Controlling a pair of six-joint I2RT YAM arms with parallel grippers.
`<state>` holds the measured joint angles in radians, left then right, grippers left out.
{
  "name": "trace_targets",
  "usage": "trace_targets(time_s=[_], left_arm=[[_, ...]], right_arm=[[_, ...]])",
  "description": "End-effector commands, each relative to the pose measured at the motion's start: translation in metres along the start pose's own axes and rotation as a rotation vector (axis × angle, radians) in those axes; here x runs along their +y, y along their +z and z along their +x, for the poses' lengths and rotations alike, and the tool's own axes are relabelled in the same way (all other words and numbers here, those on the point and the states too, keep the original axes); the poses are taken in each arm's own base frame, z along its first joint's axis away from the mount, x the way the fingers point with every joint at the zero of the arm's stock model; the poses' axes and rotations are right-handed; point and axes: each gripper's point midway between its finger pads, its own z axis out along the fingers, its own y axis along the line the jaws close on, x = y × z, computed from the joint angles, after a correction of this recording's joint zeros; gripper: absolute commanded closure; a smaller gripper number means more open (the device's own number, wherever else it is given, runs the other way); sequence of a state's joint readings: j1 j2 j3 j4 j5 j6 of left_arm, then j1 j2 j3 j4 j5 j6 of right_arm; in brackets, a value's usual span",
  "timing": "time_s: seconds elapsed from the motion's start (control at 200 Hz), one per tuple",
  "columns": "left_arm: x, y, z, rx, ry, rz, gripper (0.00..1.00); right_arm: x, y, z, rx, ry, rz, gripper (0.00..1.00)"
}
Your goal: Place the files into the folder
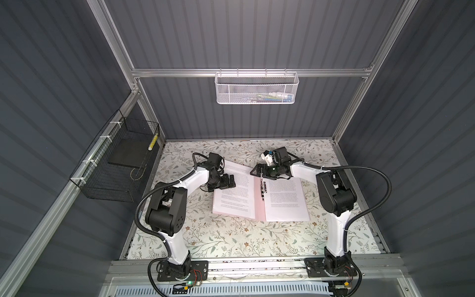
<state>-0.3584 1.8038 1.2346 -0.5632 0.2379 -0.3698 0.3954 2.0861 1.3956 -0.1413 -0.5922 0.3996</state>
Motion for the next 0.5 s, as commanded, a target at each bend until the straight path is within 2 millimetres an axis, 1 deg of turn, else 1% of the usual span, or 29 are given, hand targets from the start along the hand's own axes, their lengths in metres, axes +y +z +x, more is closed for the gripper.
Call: trace_targets(time_s=[0.0, 0.225, 0.37, 0.49], left_arm=[[-0.004, -0.008, 0.001, 0.003, 0.015, 0.019, 0.0], [-0.005, -0.007, 0.0, 0.004, 0.014, 0.022, 0.0], [-0.004, -0.007, 0.0, 0.005, 0.013, 0.021, 0.0], [-0.004, -0.006, 0.0, 0.004, 0.014, 0.019, 0.0]], right_arm=[[0.003, 0.005, -0.001, 0.011, 0.005, -0.017, 0.01], [0.004, 0.011, 0.004, 0.029, 0.022, -0.048, 0.01], [0.013, 0.013, 0.006, 0.037, 0.022, -0.102, 0.01], [0.022, 0.01, 0.005, 0.034, 0.023, -0.143, 0.01]])
